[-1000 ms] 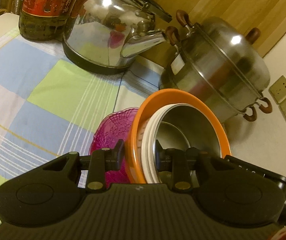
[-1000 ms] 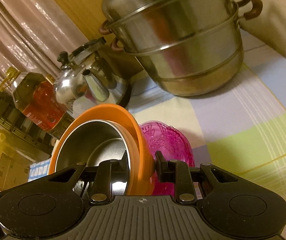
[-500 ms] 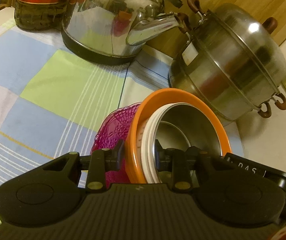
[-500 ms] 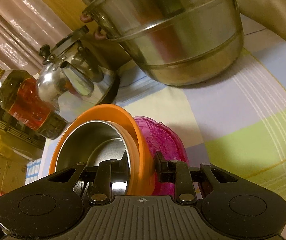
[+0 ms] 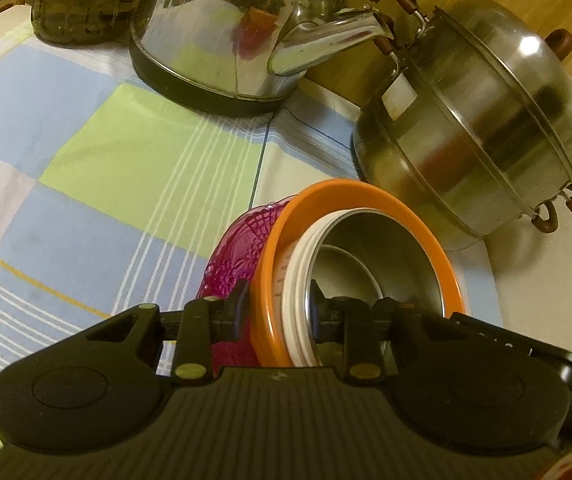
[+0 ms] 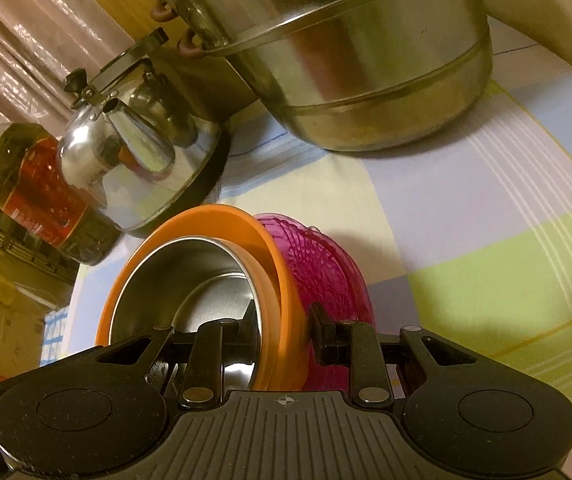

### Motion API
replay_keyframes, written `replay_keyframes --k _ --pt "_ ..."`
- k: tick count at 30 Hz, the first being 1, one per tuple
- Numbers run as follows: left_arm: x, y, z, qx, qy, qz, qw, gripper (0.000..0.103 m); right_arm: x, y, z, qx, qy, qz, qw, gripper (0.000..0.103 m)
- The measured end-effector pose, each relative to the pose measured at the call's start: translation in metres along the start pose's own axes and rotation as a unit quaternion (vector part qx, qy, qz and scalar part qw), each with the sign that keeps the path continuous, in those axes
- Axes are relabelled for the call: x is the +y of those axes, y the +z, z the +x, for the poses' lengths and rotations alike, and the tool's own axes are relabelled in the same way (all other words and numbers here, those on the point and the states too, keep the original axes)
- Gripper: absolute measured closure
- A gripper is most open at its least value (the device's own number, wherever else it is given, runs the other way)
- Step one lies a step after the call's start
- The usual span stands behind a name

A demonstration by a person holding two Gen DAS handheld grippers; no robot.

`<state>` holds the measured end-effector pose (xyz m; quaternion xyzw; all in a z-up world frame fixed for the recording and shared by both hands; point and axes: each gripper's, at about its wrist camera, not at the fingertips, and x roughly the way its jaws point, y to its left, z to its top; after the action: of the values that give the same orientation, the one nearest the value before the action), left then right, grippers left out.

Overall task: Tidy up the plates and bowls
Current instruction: 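Carry the orange bowl stack with both grippers over the pink bowls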

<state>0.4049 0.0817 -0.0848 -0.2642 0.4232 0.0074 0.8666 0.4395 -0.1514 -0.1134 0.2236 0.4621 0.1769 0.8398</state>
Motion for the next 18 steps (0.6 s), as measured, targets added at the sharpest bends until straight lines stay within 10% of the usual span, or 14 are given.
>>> replay_keyframes --k 18 --pt "0.0022 -0.0026 0.0033 -0.008 -0.004 0.003 1.0000 0.078 -0.0024 -0.0026 0.0031 -0.004 0.002 -0.012 1.000 0.077"
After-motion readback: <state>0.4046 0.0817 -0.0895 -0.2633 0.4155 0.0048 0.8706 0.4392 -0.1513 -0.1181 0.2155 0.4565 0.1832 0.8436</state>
